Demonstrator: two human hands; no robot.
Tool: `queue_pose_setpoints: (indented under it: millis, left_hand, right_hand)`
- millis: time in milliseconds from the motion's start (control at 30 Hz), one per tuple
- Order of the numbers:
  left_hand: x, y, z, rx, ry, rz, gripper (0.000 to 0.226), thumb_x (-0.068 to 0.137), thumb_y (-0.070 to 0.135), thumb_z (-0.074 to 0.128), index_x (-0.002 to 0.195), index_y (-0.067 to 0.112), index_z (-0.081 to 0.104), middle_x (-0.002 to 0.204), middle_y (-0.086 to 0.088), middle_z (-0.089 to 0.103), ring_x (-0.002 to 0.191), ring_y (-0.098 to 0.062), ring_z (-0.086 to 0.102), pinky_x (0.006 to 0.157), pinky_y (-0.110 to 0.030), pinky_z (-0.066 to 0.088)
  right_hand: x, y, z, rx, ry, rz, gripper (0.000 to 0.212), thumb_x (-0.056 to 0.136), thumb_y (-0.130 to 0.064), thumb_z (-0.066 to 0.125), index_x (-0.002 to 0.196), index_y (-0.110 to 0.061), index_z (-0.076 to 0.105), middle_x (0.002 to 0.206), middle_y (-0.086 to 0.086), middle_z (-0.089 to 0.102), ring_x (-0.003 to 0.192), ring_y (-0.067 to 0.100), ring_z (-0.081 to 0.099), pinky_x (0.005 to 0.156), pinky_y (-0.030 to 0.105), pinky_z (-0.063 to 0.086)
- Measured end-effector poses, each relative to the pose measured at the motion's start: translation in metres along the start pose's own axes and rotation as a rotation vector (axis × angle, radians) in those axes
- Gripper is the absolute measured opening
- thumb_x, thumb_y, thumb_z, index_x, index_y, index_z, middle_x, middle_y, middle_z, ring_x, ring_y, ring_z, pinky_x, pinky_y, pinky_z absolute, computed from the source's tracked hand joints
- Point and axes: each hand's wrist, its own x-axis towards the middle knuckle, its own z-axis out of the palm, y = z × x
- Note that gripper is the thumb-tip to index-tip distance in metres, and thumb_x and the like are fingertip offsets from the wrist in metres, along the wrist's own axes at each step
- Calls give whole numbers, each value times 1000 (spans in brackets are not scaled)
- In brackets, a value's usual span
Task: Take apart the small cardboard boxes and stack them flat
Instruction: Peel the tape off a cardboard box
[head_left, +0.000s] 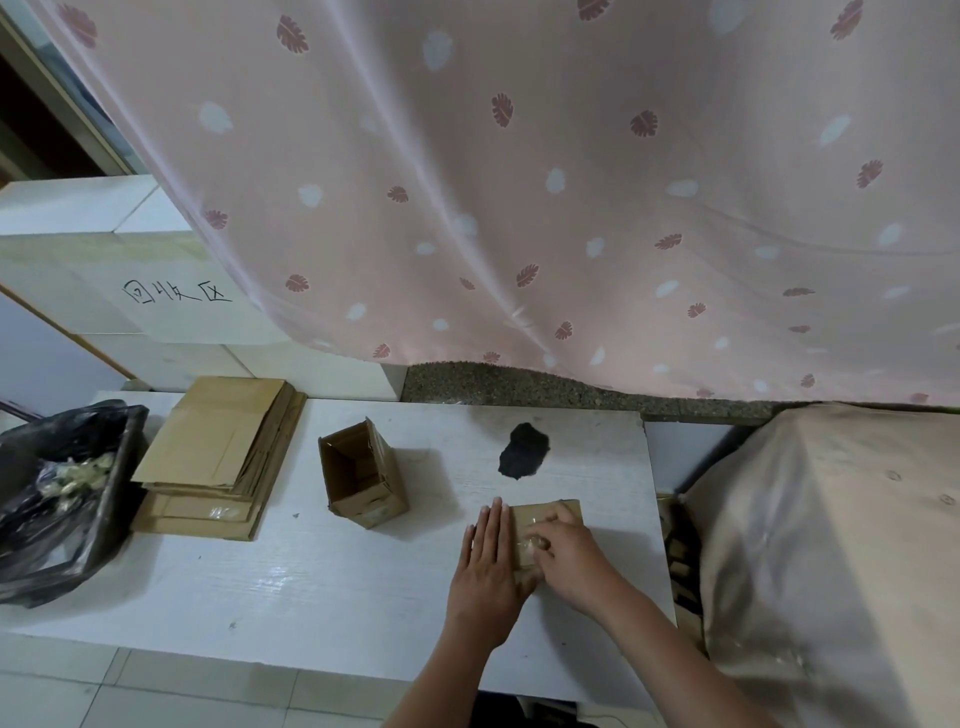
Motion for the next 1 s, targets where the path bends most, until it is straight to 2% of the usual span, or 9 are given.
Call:
queue_pose_setpoints:
  millis: [100,233,300,433,567,733,800,900,1000]
  left_hand:
    - [-4,7,-4,4,-34,-17,87,92,67,3,155,8,-12,164,-7,-18,149,-28,-20,119,-36,-15]
    - [-8,15,-11,73,-48,-32,77,98,57,23,146,0,45,155,-14,40,142,-27,40,114,-35,12]
    - [-8,16,-11,84,-32,-34,76,97,57,25,143,1,50,152,-14,45,139,-26,45,112,-36,17]
    - [-5,11,-10,82,-25,-70,80,101,60,15,153,1,30,162,-14,22,148,-30,27,115,-37,11]
    - [-1,8,-4,80,-1,-48,80,102,61,16,156,2,19,164,-12,10,151,-30,15,117,-37,4]
    - [0,7,-1,78,-4,-47,83,100,64,9,157,3,13,165,-11,5,152,-30,9,118,-37,-1]
    - [1,8,-1,70,-26,-52,84,100,65,11,157,4,7,165,-11,0,153,-30,2,118,-37,-6]
    - [2,9,-1,64,-22,-55,85,96,64,8,157,5,-6,164,-8,-15,153,-27,-11,118,-37,-14]
    - [-1,8,0,34,-56,-53,80,99,58,10,155,8,-17,163,-7,-25,147,-24,-28,118,-37,-20]
  right_hand:
    - [1,-1,-3,30,31,25,12,94,-14,62,105,-13,67,114,-6,45,97,10,51,88,17,41]
    - [3,-6,-6,16,35,41,14,87,-18,71,88,-18,58,99,-8,51,86,10,53,76,20,44]
    - [1,-7,-5,5,44,24,18,87,-19,71,86,-21,53,95,-10,51,85,10,53,72,17,41]
    - [1,-5,-12,-2,133,-24,21,89,-22,68,85,-25,47,90,-11,52,87,11,49,67,16,35]
    - [2,-6,-28,121,225,-13,25,84,-22,76,84,-26,52,105,-11,59,102,7,48,80,14,38]
    - [-5,-10,-31,319,117,149,19,97,-16,59,88,-24,44,83,6,69,71,14,70,68,35,61]
    - [-7,-7,-27,286,122,159,16,99,-17,54,93,-25,41,84,6,65,69,15,66,63,30,58]
    - [-8,-7,-25,184,128,180,10,103,-24,46,110,-26,39,107,6,60,83,12,55,60,20,44]
    - [-9,-12,-20,143,93,228,38,106,-21,37,144,-16,40,143,9,48,121,21,50,95,29,42]
